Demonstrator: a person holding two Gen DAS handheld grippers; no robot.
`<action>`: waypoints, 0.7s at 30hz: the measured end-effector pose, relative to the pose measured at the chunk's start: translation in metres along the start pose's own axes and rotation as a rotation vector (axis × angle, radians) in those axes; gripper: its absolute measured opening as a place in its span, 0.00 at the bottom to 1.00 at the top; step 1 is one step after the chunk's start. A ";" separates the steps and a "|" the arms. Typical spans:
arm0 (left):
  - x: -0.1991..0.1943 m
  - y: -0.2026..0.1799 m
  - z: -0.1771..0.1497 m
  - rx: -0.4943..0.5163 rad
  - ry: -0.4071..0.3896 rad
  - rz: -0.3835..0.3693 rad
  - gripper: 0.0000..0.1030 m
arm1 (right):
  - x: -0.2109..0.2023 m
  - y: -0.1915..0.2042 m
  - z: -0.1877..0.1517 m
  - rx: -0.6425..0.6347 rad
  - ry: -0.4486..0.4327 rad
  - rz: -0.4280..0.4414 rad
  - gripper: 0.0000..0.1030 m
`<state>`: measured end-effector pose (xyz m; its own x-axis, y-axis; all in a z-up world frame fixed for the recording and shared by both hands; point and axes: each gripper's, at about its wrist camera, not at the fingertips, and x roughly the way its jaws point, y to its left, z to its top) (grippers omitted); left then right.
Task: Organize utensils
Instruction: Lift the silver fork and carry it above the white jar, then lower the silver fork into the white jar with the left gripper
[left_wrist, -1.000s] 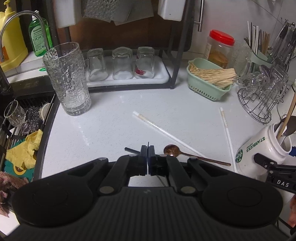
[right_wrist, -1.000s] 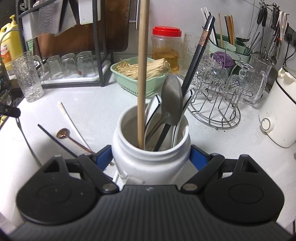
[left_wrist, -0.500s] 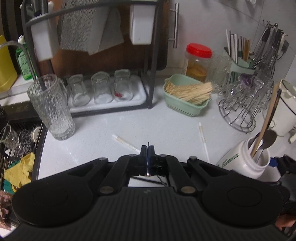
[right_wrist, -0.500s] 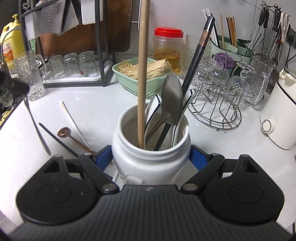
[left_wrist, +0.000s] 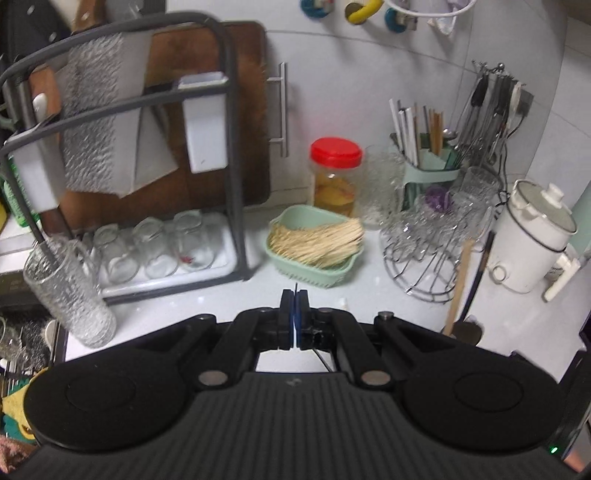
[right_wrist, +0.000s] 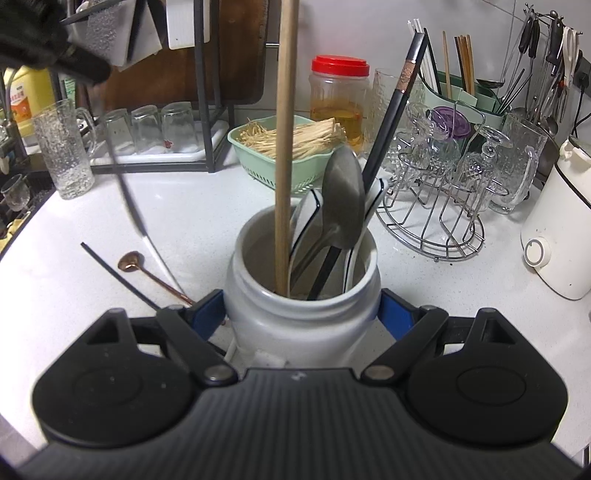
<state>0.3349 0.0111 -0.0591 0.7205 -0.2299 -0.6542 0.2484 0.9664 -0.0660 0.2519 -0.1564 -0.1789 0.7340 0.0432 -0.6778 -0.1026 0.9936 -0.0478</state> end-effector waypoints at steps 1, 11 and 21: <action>-0.001 -0.004 0.003 0.004 -0.007 -0.001 0.01 | 0.000 0.000 0.000 0.000 -0.001 0.001 0.88; -0.010 -0.040 0.023 0.008 -0.034 -0.062 0.01 | 0.001 -0.001 0.000 0.011 -0.002 0.006 0.87; -0.003 -0.067 0.022 0.073 -0.016 -0.087 0.01 | 0.000 -0.001 -0.004 0.019 -0.022 0.005 0.87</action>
<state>0.3300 -0.0558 -0.0360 0.7043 -0.3154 -0.6360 0.3568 0.9318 -0.0670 0.2496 -0.1575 -0.1814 0.7482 0.0508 -0.6615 -0.0938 0.9951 -0.0297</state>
